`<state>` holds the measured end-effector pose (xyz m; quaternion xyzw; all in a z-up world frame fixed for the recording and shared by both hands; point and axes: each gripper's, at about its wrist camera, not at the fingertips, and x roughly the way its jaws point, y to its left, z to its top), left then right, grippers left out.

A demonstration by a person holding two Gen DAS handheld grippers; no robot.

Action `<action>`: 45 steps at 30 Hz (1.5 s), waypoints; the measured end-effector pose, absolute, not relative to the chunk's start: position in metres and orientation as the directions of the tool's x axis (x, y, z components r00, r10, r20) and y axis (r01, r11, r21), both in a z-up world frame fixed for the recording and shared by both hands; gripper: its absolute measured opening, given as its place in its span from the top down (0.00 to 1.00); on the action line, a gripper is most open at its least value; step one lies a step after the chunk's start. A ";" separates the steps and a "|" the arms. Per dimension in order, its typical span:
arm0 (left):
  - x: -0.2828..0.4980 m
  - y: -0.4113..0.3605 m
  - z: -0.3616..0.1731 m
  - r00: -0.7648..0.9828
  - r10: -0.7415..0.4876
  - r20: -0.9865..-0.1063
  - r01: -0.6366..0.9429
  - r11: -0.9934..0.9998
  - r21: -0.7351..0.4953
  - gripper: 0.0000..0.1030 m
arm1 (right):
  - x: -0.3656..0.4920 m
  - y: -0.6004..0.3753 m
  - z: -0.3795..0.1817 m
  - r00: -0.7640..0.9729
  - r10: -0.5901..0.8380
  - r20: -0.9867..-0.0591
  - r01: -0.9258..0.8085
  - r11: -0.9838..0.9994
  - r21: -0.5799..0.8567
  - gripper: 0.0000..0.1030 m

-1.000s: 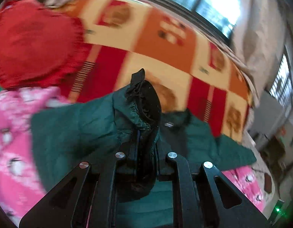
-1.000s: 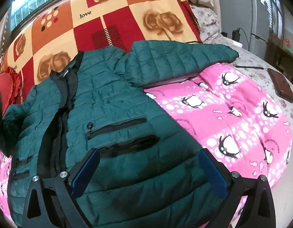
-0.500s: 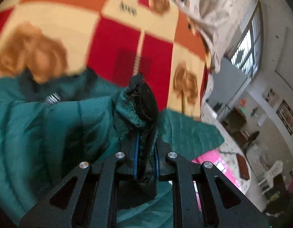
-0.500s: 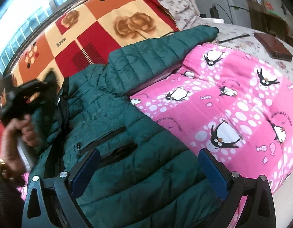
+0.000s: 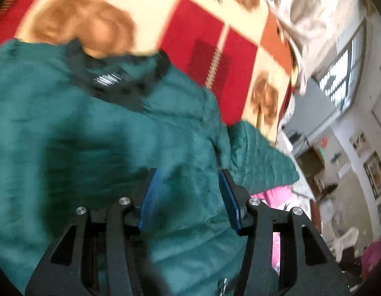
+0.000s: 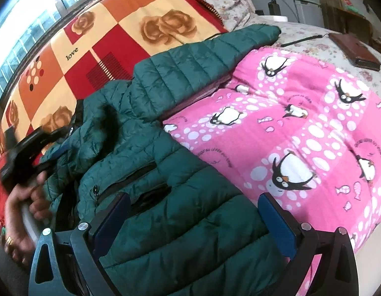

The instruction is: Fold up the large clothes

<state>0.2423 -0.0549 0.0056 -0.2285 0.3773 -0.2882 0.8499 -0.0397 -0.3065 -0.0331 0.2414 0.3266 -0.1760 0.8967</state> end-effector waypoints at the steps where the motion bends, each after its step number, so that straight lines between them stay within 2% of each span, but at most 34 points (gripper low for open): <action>1: 0.235 -0.039 0.010 0.579 -0.642 -0.502 0.305 0.742 -0.597 0.51 | -0.036 -0.304 -0.029 0.736 -0.152 -0.659 0.453 0.834 0.314 0.01; 4: 0.215 0.015 0.014 0.693 -0.496 -0.523 0.218 0.836 -0.504 0.47 | -0.001 -0.281 0.001 0.808 -0.064 -0.586 0.257 0.933 0.252 0.01; 5: 0.210 0.035 0.013 0.727 -0.434 -0.533 0.169 0.865 -0.473 0.47 | 0.023 -0.271 0.012 0.837 0.047 -0.546 0.107 0.963 0.246 0.01; 7: 0.205 0.067 0.004 0.762 -0.354 -0.542 0.081 0.883 -0.463 0.47 | 0.063 -0.264 0.018 0.836 0.174 -0.520 -0.035 0.963 0.267 0.01; 10: 0.201 0.098 -0.024 0.765 -0.281 -0.580 -0.026 0.886 -0.463 0.47 | 0.132 -0.268 0.009 0.785 0.220 -0.579 -0.035 0.949 0.312 0.01; 13: 0.195 0.121 -0.052 0.751 -0.263 -0.605 -0.135 0.837 -0.531 0.47 | 0.187 -0.272 -0.013 0.709 0.274 -0.649 -0.014 0.927 0.376 0.02; 15: 0.191 0.126 -0.059 0.758 -0.272 -0.593 -0.149 0.814 -0.562 0.47 | 0.222 -0.277 -0.042 0.617 0.306 -0.725 0.038 0.909 0.416 0.11; 16: 0.191 0.128 -0.063 0.758 -0.284 -0.587 -0.149 0.801 -0.580 0.47 | 0.230 -0.280 -0.055 0.586 0.323 -0.743 0.063 0.896 0.439 0.11; 19: 0.188 0.137 -0.071 0.758 -0.324 -0.567 -0.138 0.769 -0.624 0.47 | 0.234 -0.286 -0.072 0.570 0.390 -0.723 0.082 0.849 0.522 0.11; 20: 0.188 0.140 -0.072 0.759 -0.333 -0.559 -0.135 0.759 -0.637 0.47 | 0.230 -0.287 -0.069 0.591 0.428 -0.684 0.049 0.827 0.560 0.17; 21: 0.187 0.141 -0.072 0.762 -0.337 -0.552 -0.131 0.755 -0.642 0.47 | 0.227 -0.288 -0.065 0.609 0.455 -0.649 0.020 0.810 0.586 0.43; 24: 0.187 0.138 -0.071 0.762 -0.336 -0.553 -0.129 0.759 -0.638 0.47 | 0.221 -0.288 -0.061 0.624 0.422 -0.658 0.017 0.834 0.551 0.78; 25: 0.187 0.137 -0.070 0.762 -0.335 -0.554 -0.129 0.760 -0.637 0.47 | 0.217 -0.289 -0.056 0.644 0.410 -0.646 0.000 0.845 0.535 0.84; 29: 0.188 0.136 -0.070 0.762 -0.336 -0.553 -0.128 0.759 -0.638 0.47 | 0.214 -0.303 -0.042 0.691 0.295 -0.660 0.043 0.894 0.446 0.87; 33: 0.190 0.135 -0.071 0.758 -0.336 -0.559 -0.127 0.765 -0.631 0.47 | 0.221 -0.314 -0.038 0.683 0.252 -0.685 0.061 0.915 0.398 0.89; 38: 0.192 0.134 -0.071 0.751 -0.342 -0.565 -0.125 0.767 -0.629 0.47 | 0.227 -0.323 -0.060 0.628 0.199 -0.752 0.129 0.927 0.353 0.89; 42: 0.197 0.132 -0.060 0.723 -0.307 -0.619 -0.169 0.791 -0.589 0.47 | 0.221 -0.320 -0.056 0.653 0.172 -0.737 0.127 0.935 0.331 0.88; 45: 0.202 0.132 -0.031 0.774 -0.231 -0.590 -0.164 0.826 -0.539 0.47 | 0.212 -0.328 -0.042 0.696 0.207 -0.688 0.113 0.914 0.389 0.84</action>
